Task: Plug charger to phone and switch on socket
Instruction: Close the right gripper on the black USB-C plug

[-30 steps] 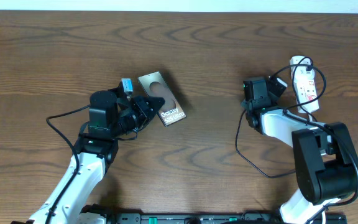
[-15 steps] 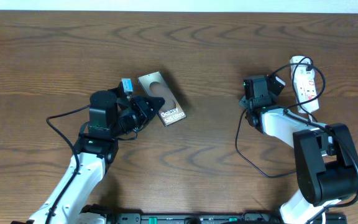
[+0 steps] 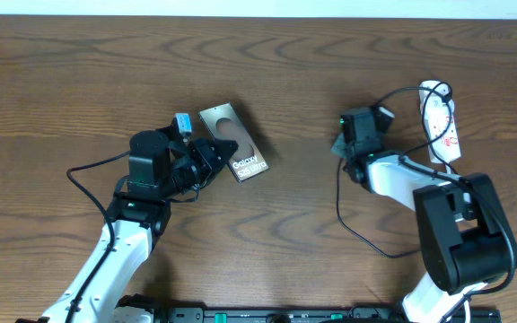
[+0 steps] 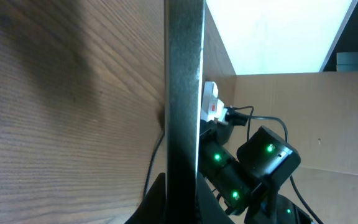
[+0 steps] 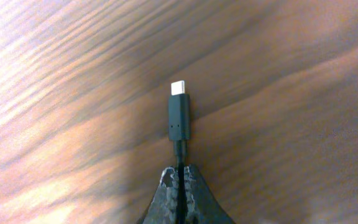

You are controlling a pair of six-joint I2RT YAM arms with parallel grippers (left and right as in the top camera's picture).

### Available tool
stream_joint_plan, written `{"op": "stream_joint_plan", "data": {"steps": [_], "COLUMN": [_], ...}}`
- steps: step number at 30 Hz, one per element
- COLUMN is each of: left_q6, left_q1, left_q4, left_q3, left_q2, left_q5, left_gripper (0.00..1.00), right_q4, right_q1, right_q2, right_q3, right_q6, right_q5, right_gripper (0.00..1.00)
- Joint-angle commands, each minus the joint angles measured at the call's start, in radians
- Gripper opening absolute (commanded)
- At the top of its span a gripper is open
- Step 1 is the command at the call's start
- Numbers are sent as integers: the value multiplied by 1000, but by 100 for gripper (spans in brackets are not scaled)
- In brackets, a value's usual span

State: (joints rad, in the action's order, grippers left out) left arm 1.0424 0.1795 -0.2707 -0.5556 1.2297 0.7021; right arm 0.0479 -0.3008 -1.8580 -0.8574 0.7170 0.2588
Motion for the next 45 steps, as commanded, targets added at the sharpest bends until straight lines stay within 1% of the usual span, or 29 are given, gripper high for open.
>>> {"op": "stream_joint_plan", "data": {"steps": [1, 3, 5, 11, 13, 14, 15, 16, 18, 19, 20, 21, 23, 24, 25, 27, 30, 35, 39, 40, 42, 43, 44, 45], "left_q6": [-17, -18, -21, -94, -100, -101, -104, -107, -117, -130, -137, -142, -141, -141, -141, -141, -141, -141, -141, -141, -141, -141, -141, -141], "left_q1": [-3, -7, -15, -69, -92, -103, -113, -123, -147, -162, -174, -195, -211, -217, -221, -221, -221, -221, -221, -221, -221, -221, -221, -221], "left_q4": [-14, -14, -13, -13, -13, -10, -10, -9, -7, -6, -6, -6, -5, -5, -3, -3, -3, -3, -3, -3, -3, -3, -3, -3], "left_q3": [-32, -32, -32, -32, -32, -32, -32, -32, -32, -32, -32, -32, -32, -32, -32, -32, -32, -32, -32, -32, -32, -32, -32, -32], "left_q2": [-8, -8, -8, -8, -8, -8, -8, -8, -8, -8, -8, -8, -8, -8, -8, -8, -8, -8, -8, -8, -8, -8, -8, -8], "left_q5": [30, 31, 32, 86, 106, 115, 126, 134, 157, 174, 187, 208, 219, 224, 230, 238, 256, 256, 271, 278, 286, 294, 296, 301], "left_gripper": [7, 7, 7, 8, 7, 7, 7, 8, 7, 7, 8, 8, 7, 8, 7, 7, 7, 7, 8, 7, 8, 7, 7, 7], "right_q4": [-9, -3, -29, -250, -274, -274, -273, -274, -283, -288, -288, -283, -275, -266, -260, -259, -274, -275, -275, -272, -264, -258, -259, -261], "right_q1": [-82, -134, -170, -272, -283, -283, -282, -280, -275, -272, -269, -264, -261, -259, -259, -259, -264, -304, -327, -328, -328, -328, -328, -328], "right_q2": [-70, -70, -70, -70, -70, -66, -64, -60, -50, -44, -42, -39, -39, -39, -39, -42, -42, -42, -52, -61, -82, -111, -124, -135], "right_q3": [40, 40, 40, 40, 40, 39, 37, 32, 17, 6, -2, -17, -32, -33, -32, -32, -31, -25, -22, -22, -22, -22, -22, -22], "right_q6": [-195, -280, -307, -303, -303, -303, -303, -303, -303, -303, -303, -303, -303, -303, -303, -303, -284, -231, -231, -230, -205, -173, -154, -140], "right_q5": [-239, -306, -325, -318, -318, -318, -318, -318, -318, -317, -317, -312, -280, -256, -232, -197, -211, -238, -212, -198, -180, -183, -185, -190], "right_gripper": [1, 1, 1, 1, 2, 10, 30, 45, 56, 72, 84, 91, 97, 97, 96, 91, 79, 53, 44, 40, 28, 13, 5, 1]}}
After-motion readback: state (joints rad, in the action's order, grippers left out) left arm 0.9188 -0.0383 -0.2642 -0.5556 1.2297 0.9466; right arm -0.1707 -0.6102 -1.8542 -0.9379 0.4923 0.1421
